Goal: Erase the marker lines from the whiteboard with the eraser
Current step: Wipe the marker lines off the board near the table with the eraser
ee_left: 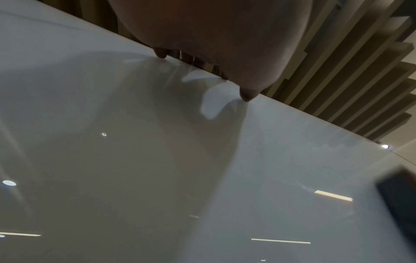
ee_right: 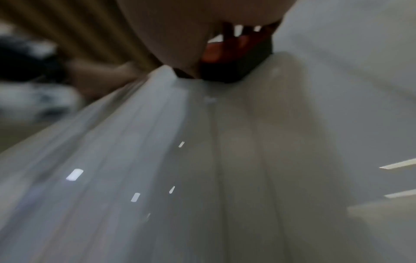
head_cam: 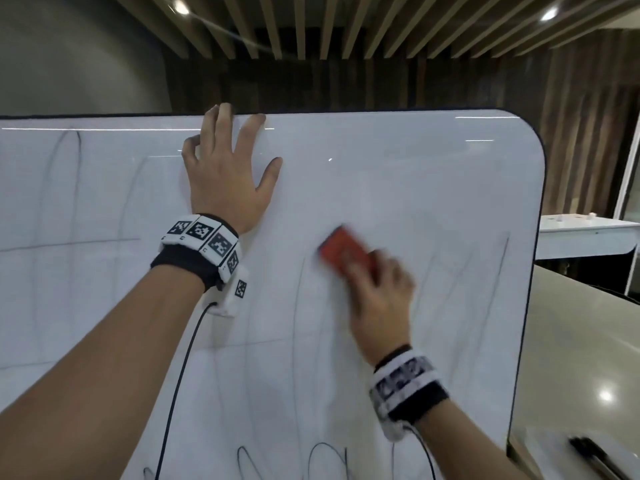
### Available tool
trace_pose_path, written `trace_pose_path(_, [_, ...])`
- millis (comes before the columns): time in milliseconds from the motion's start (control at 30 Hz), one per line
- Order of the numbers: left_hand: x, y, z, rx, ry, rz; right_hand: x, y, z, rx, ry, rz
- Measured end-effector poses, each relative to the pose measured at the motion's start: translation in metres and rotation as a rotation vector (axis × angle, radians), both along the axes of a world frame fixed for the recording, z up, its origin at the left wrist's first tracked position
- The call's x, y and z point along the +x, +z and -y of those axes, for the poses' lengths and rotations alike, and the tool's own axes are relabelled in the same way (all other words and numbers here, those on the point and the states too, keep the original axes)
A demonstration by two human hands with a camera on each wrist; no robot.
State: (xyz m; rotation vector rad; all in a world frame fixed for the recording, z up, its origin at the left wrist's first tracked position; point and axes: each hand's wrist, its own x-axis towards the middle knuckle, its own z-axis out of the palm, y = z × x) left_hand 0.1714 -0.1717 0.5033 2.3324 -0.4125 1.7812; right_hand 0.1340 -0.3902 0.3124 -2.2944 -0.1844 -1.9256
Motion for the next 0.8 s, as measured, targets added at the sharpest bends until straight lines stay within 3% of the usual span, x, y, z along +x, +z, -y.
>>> trace_pose_path(67, [-0.001,0.000,-0.001,0.007,-0.003,-0.012,-0.006,-0.039,-0.019,-0.437,0.039,-0.130])
trace_pose_path(133, [-0.002,0.001,-0.004,0.037,0.009,-0.025,-0.008,-0.033,-0.010,-0.619,0.077,-0.177])
trace_pose_path(200, [-0.001,0.001,-0.010,0.083,0.028,-0.026,-0.003,0.002,0.001,-0.474,0.082,-0.091])
trace_pose_path(300, [-0.001,0.004,-0.019,0.139,0.023,-0.045,-0.001,0.065,0.016,0.131,0.073,0.050])
trace_pose_path(367, [-0.002,0.004,-0.020,0.152,0.025,-0.068,0.000,0.076,0.003,0.353,0.070,0.116])
trace_pose_path(433, [-0.004,0.003,-0.020,0.160,0.017,-0.097,0.003,0.047,-0.028,0.252,0.061,0.091])
trace_pose_path(533, [-0.011,0.006,-0.025,0.220,-0.009,-0.158,0.000,-0.043,-0.075,-0.216,0.134,-0.098])
trace_pose_path(600, [-0.021,0.003,-0.039,0.247,-0.114,-0.226,-0.004,-0.079,-0.085,-0.410,0.165,-0.194])
trace_pose_path(700, [-0.033,-0.019,-0.071,0.207,-0.241,-0.290,-0.003,-0.040,-0.084,-0.430,0.183,-0.156])
trace_pose_path(800, [-0.037,-0.052,-0.103,0.175,-0.140,-0.235,-0.002,0.039,-0.086,-0.139,0.185,-0.066])
